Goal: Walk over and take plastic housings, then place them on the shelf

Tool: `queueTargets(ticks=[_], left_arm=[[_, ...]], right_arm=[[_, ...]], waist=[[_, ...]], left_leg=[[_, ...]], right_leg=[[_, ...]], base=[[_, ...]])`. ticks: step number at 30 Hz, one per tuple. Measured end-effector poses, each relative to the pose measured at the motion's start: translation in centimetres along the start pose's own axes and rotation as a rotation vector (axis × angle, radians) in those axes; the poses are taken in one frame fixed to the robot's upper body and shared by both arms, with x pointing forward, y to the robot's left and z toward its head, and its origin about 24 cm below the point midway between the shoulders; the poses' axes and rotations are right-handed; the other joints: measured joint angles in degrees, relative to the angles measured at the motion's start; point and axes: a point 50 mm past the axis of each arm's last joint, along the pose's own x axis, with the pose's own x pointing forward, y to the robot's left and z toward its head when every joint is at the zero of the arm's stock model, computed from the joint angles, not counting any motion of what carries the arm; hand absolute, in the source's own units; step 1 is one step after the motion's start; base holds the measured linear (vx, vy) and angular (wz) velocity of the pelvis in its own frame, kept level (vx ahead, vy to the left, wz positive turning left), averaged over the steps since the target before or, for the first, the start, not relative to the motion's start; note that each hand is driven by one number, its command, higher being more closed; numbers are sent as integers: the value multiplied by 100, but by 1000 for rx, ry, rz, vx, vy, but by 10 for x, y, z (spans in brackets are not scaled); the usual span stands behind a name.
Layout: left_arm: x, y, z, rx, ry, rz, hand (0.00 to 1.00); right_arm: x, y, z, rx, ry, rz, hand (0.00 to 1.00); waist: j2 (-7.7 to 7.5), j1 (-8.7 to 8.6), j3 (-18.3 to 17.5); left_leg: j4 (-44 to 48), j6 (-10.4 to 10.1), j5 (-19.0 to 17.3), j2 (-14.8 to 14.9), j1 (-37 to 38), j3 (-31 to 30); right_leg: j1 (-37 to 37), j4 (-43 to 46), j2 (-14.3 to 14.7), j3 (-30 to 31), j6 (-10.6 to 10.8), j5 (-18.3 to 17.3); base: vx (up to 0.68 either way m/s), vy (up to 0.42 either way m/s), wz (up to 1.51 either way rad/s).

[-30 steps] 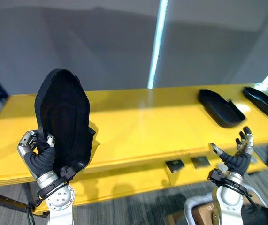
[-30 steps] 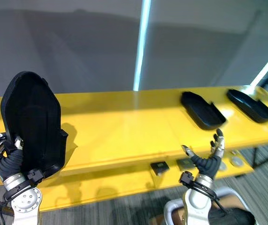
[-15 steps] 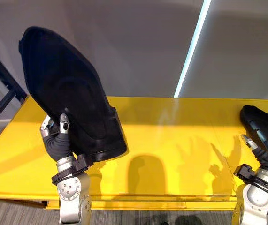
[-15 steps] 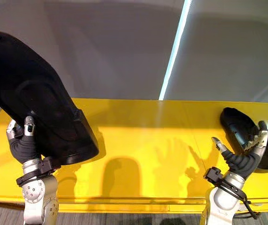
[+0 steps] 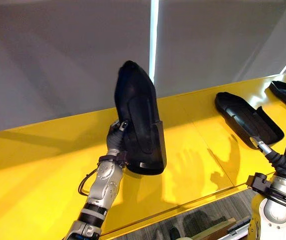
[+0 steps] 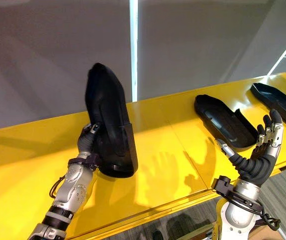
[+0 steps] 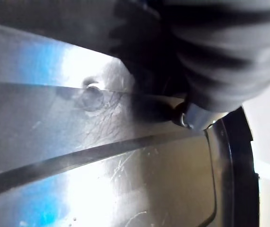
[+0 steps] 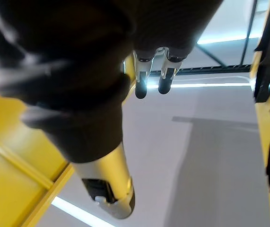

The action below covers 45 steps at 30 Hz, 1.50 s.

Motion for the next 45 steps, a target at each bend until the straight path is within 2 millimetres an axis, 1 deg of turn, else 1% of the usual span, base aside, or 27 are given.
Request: queueTargets(ticks=[3,4,6,7,9,12,14,16,17,18,20,22,24,25,26,30,34,37,39,43,45], left_arm=[[10,-7,-1,11,23,-23,100],[11,-8,-1,15,27,-29,100],[11,-8,-6,24,59,-30,100],[10,-10,-13,36,95,-36,100],[9,-15,-20,43,128,-56,100],[7,-20,-27,47,163,-68,100],[7,-23,-28,43,164,-65,100],[13,-29,-21,47,133,-75,100],[16,-31,-15,44,104,-67,100],[19,-29,-9,31,72,-54,100],[22,-26,-1,19,38,-30,100],[25,-24,5,14,12,-11,100],[30,-26,12,14,-13,0,100],[31,-26,13,13,-15,5,100],[32,-27,14,12,-20,8,0],[34,-32,17,-26,-41,44,0],[35,-41,20,-28,-58,57,0],[34,-40,23,-25,-75,83,0],[29,-39,25,-6,-88,93,0],[18,-33,21,8,-89,120,0],[15,-32,21,6,-90,131,0]], right_arm=[[-1,-1,-1,-28,12,39,0],[-1,-1,-2,-34,16,43,0],[-3,2,-3,-33,27,67,0],[-3,4,-3,-32,32,90,0],[-3,5,-3,-36,35,99,0],[-5,11,-4,-24,48,122,0],[-6,14,-4,-19,49,136,0],[-5,18,-3,-11,40,152,0],[-4,22,-3,-5,33,162,0],[-2,27,-2,-4,21,174,0],[-1,31,-1,10,16,184,0],[-2,32,-1,11,21,187,0],[-3,32,-2,9,30,188,0],[-4,33,-3,8,36,191,0],[-5,32,-3,7,43,192,0],[-11,30,-7,-6,75,198,0],[-17,30,-9,-12,101,199,0],[-20,30,-11,-15,112,194,0],[-22,29,-12,-14,125,187,0],[-24,28,-12,-16,135,187,0],[-27,26,-14,-25,149,188,0]], waist=[[115,-16,17],[129,-17,18],[166,-17,25],[207,-37,20],[255,-47,43],[284,-50,85],[281,-45,132],[276,-4,284],[277,18,373],[271,31,500],[277,37,623],[268,51,716],[267,50,846],[268,51,850],[267,58,850],[263,117,903],[264,129,916],[264,144,916],[265,138,915],[265,159,912],[264,146,911]], left_leg=[[-32,5,3,-1,-86,44],[-33,13,9,-1,-108,57],[-35,21,19,1,-125,137],[-35,27,34,-3,-167,140],[-40,38,64,-5,-220,141],[-31,48,121,-17,-301,138],[49,51,120,-15,-358,134],[203,61,111,-8,-492,134],[332,100,70,-1,-619,148],[454,102,32,16,-679,212],[638,119,-42,56,-770,304],[773,127,-93,103,-863,377],[876,119,-107,136,-921,383],[887,120,-107,142,-944,383],[914,120,-106,155,-994,381],[935,120,-104,187,-1013,375],[926,141,-87,181,-1096,241],[891,160,-69,164,-1118,186],[829,167,-38,144,-1110,121],[662,144,24,113,-967,76],[587,149,73,71,-954,-46]], right_leg=[[-133,0,21,38,34,23],[-163,-1,23,53,48,34],[-184,-73,32,140,95,72],[-190,-152,29,147,91,121],[-240,-177,30,152,92,174],[-310,-175,21,159,99,218],[-337,-166,18,160,105,237],[-410,-145,0,176,118,297],[-501,-126,-6,224,141,332],[-546,-127,-3,317,144,377],[-610,-127,7,397,167,422],[-692,-104,31,471,169,460],[-726,-79,40,476,160,480],[-743,-80,43,475,153,485],[-776,-79,50,472,153,493],[-784,-83,78,461,134,512],[-788,-99,60,319,133,512],[-777,-140,46,271,132,512],[-740,-175,30,183,132,512],[-638,-202,29,98,132,510],[-557,-290,-3,-21,132,510]], base=[[-64,-30,-15],[-83,-42,-15],[-73,-39,-16],[-49,-29,-8],[-72,-38,-2],[-70,-35,1],[-83,-39,1],[-115,-36,1],[-131,-13,-13],[-133,-10,-22],[-119,-9,-28],[-100,-15,-19],[-86,-26,-4],[-54,-24,1],[0,0,0],[5,-3,1],[21,-6,15],[26,1,13],[36,2,16],[44,-6,9],[20,-8,23]])
